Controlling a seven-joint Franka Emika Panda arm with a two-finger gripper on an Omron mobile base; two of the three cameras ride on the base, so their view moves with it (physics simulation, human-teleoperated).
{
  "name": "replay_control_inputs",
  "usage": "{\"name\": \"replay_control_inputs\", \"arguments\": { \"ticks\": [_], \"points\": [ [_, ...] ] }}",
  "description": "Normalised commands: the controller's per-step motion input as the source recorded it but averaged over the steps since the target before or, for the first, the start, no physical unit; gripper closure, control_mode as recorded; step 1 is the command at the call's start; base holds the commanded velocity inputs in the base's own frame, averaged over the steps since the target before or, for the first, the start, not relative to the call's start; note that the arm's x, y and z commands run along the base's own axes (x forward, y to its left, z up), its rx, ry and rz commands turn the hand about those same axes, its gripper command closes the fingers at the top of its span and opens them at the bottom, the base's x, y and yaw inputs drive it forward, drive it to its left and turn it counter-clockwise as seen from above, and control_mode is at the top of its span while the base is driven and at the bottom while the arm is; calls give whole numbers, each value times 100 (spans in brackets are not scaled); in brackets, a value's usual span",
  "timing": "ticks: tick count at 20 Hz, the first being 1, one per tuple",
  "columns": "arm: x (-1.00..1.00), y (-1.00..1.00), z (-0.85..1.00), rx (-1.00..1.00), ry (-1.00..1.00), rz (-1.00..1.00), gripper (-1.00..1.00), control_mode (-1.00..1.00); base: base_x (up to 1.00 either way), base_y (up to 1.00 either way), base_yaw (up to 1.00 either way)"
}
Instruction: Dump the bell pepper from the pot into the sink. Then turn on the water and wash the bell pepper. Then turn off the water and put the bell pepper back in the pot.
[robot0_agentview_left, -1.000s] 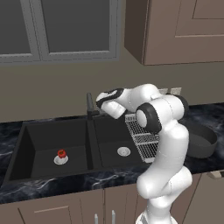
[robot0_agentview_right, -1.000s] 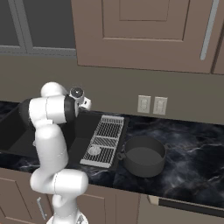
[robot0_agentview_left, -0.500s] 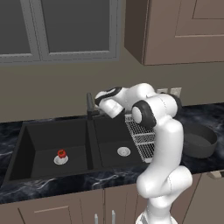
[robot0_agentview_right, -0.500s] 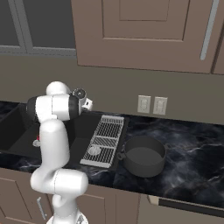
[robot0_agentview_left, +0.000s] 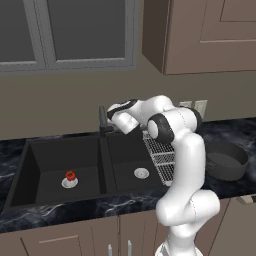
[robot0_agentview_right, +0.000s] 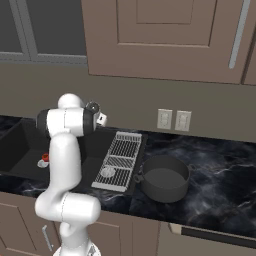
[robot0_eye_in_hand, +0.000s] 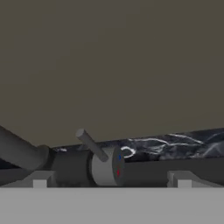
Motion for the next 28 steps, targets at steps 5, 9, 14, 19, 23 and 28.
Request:
{"name": "replay_control_inputs", "arguments": {
  "ticks": [5, 9, 14, 19, 23, 28],
  "points": [
    [29, 7, -12, 1, 0, 0, -100, -100, 0, 0, 0],
    [28, 7, -13, 0, 0, 0, -100, -100, 0, 0, 0],
    [26, 9, -12, 0, 0, 0, -100, -100, 0, 0, 0],
    [24, 9, -14, 0, 0, 0, -100, -100, 0, 0, 0],
    [19, 13, -20, 0, 1, 0, -100, -100, 0, 0, 0],
    [10, 5, -21, 0, 5, -1, 100, -100, 0, 0, 0]
  ]
}}
